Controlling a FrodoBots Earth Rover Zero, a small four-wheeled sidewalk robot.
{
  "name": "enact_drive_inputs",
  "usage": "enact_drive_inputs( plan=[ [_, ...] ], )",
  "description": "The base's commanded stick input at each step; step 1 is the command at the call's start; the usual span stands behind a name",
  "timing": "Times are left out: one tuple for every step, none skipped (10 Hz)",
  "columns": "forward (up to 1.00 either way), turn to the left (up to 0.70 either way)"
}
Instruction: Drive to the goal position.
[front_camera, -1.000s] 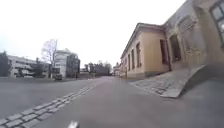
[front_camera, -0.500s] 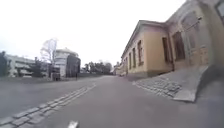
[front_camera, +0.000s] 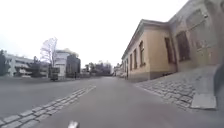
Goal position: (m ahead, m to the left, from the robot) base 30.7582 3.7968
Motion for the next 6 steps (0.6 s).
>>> enact_drive_inputs(
  plan=[
    [1.0,-0.4],
    [1.0,-0.4],
    [1.0,-0.4],
    [1.0,-0.4],
    [1.0,-0.4],
    [1.0,0.0]
  ],
)
